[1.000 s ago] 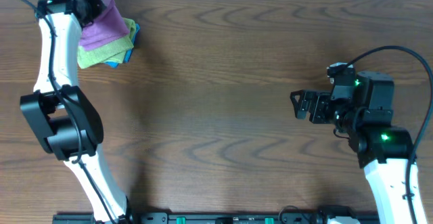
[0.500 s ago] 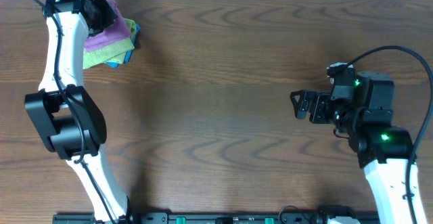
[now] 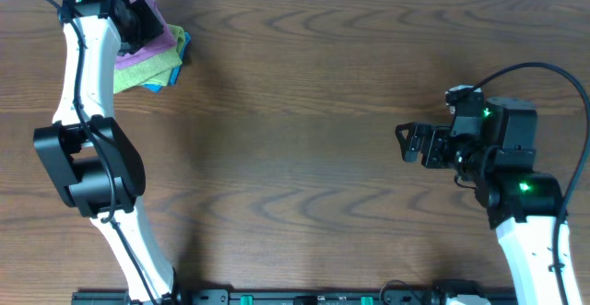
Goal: Fold the cloth
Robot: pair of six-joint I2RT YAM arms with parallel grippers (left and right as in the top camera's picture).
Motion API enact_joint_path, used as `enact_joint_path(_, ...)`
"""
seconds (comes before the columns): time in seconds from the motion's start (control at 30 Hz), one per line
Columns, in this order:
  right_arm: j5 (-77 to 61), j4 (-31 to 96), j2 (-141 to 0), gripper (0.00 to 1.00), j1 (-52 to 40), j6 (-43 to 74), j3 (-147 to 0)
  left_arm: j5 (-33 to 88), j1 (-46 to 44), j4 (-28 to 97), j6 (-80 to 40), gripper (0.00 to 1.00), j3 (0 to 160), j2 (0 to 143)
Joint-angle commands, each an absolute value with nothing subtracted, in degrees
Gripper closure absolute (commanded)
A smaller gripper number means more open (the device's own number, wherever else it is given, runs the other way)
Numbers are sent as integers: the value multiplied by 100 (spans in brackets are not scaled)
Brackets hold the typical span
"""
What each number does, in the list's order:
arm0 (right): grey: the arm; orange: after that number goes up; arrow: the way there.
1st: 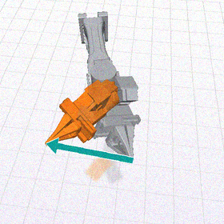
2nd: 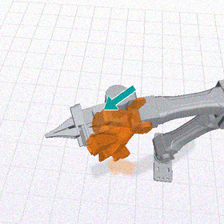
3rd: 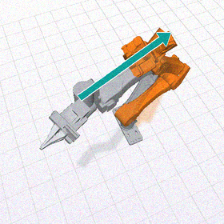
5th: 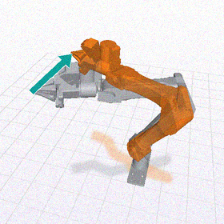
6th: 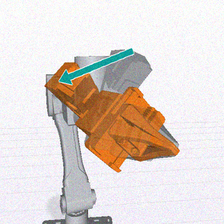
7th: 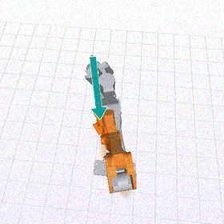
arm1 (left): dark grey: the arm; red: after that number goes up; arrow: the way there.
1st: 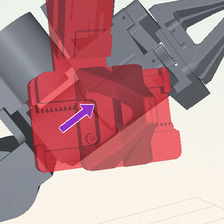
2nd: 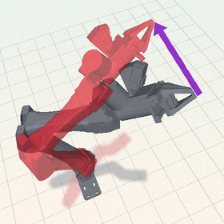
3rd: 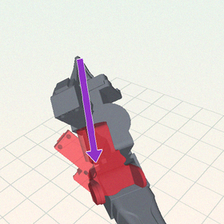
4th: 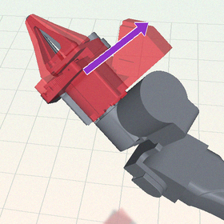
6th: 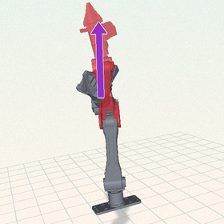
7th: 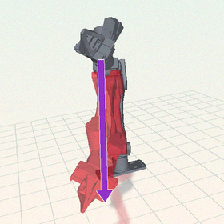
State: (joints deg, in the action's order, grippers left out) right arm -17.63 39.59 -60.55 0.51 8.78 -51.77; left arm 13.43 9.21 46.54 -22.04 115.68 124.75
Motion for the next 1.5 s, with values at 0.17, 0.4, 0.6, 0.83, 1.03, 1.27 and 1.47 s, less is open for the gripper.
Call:
enact_joint_path(0.17,-1826,3966,-6012,1,78,961,-5155,2257,939,4674,-2187,57,11716,12221)
enact_joint_path(0.4,-1824,3966,-6012,1,78,961,-5155,2987,934,4630,-2187,55,11716,12206)
enact_joint_path(0.6,-1826,3966,-6012,1,78,961,-5155,3321,932,4622,-2187,54,11716,12206)
enact_joint_path(0.83,-1824,3966,-6012,1,78,961,-5155,3347,934,4622,-2185,54,11716,12206)
enact_joint_path(1.03,-1826,3966,-6012,1,78,961,-5155,3350,934,4626,-2180,45,11716,12206)
enact_joint_path(1.27,-1826,3966,-6012,1,78,961,-5155,3457,934,4453,-2185,38,11719,12182)
enact_joint_path(1.47,-1826,3966,-6012,1,78,961,-5155,3450,934,3647,-2368,27,11730,12167)
